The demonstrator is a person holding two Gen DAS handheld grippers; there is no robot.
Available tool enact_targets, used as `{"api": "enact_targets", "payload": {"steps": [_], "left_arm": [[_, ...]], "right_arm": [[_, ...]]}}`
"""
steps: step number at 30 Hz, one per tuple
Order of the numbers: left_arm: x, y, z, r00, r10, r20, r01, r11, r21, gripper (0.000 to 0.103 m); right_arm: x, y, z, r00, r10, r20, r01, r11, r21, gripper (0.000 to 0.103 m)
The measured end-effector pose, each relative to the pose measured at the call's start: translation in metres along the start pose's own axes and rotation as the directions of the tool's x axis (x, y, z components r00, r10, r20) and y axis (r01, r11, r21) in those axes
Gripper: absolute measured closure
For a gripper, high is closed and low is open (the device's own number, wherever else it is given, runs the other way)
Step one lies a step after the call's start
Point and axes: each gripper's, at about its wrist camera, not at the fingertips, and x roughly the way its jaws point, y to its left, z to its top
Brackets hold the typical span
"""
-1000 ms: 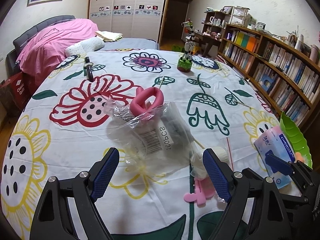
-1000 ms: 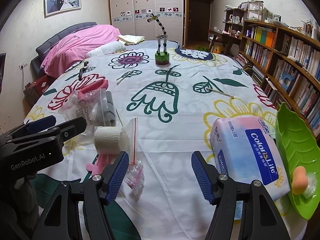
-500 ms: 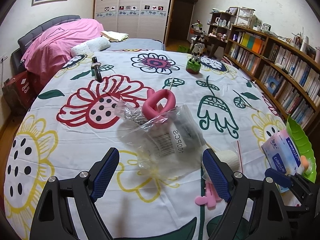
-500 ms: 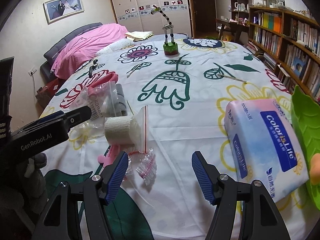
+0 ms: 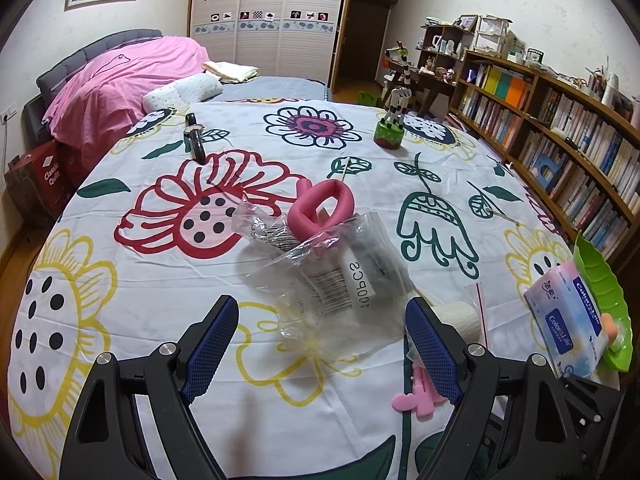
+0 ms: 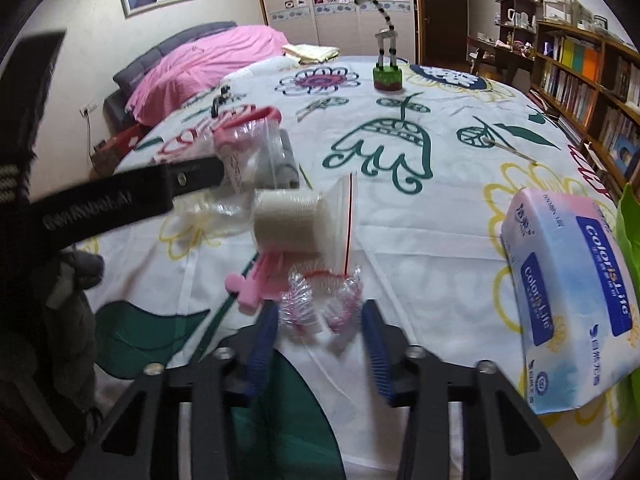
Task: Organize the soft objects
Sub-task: 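Grasp the small clear bag with pink trim with the right tool, then lift the pink-trimmed bag with the right tool while the left tool approaches the bandage roll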
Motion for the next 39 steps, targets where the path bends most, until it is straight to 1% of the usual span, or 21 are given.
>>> {"api": "enact_targets", "payload": {"steps": [2,4,8,13,30,37,39], "left_arm": [[0.0,0.0,0.0,1.0,0.0,0.0,0.0,1.0,0.001,0.017],[-0.001,-0.001,0.0,1.0,-0.002,0.0,0.002,1.0,0.002,0.017],[-0.001,-0.002,0.001,1.0,-0.002,0.001,0.002,1.0,0.001,0.017],[-0.002,-0.005,0.0,1.0,-0.008,-0.001,0.008,1.0,0.01,0.017],[0.001,-0.055,-0.002,0.996,-0.077,-0.032,0.08,0.992,0.094,0.017],[0.014,-0.067,-0.004,0.996,-0.072,-0.052,0.078,0.99,0.122,0.017],[0.016,-0.068,-0.005,0.996,-0.068,-0.054,0.075,0.989,0.127,0.019]], "right_arm": [[0.001,0.0,-0.002,1.0,-0.023,-0.001,0.023,1.0,-0.008,0.075],[0.0,-0.004,-0.002,1.0,-0.012,-0.002,0.012,1.0,0.005,0.082],[-0.004,-0.009,-0.004,1.0,0.0,0.001,0.0,1.0,0.023,0.089],[-0.011,-0.014,-0.005,1.0,0.02,0.01,-0.021,0.999,0.039,0.089],[-0.021,-0.027,-0.012,1.0,0.017,0.009,-0.017,0.998,0.055,0.089],[-0.023,-0.028,-0.013,1.0,0.005,0.01,-0.006,0.999,0.054,0.089],[-0.023,-0.029,-0.013,1.0,0.001,0.009,-0.002,0.999,0.053,0.089]]}}
